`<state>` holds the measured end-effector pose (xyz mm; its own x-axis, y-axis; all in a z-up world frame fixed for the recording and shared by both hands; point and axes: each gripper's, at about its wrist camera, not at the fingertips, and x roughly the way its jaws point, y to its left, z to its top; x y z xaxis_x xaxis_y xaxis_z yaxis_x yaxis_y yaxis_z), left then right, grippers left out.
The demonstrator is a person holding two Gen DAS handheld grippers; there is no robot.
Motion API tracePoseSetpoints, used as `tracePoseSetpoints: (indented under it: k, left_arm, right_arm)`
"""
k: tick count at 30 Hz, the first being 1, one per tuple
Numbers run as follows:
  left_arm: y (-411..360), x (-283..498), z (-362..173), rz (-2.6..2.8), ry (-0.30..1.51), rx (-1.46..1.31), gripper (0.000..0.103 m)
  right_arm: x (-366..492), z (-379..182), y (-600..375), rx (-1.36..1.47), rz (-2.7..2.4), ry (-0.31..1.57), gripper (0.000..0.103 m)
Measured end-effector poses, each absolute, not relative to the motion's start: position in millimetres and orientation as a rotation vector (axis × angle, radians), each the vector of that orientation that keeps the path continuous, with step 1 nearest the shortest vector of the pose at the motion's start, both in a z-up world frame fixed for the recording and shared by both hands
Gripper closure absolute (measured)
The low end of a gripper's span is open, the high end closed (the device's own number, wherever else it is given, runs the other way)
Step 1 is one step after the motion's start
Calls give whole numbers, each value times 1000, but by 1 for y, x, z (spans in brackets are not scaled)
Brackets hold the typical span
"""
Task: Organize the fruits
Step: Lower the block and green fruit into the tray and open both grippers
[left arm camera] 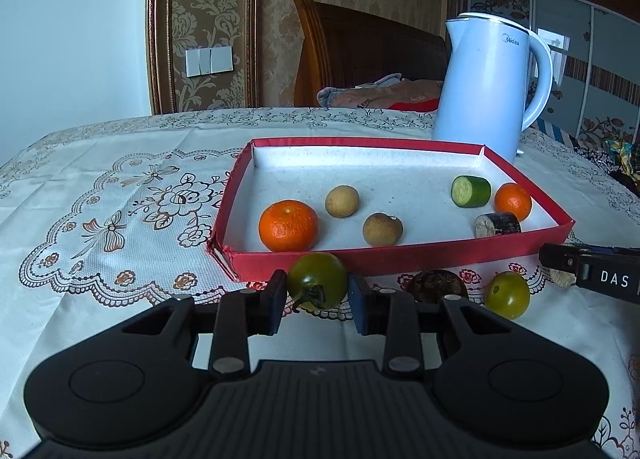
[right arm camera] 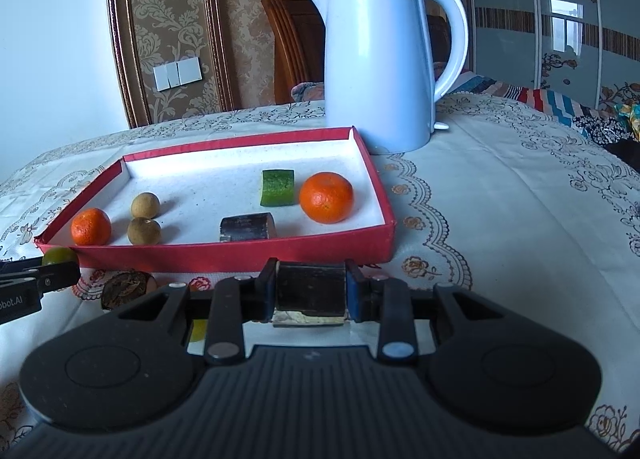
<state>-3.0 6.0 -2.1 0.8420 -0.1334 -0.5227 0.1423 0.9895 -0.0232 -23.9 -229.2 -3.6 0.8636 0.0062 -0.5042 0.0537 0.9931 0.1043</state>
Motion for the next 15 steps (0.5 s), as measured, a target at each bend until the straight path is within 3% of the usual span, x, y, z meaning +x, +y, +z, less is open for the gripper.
tracePoseSetpoints:
  k: [15]
  left_arm:
    - [7,22,31,-119,501,-19,70]
  right_arm:
    - [-8,25,-224,39,-22,464,72]
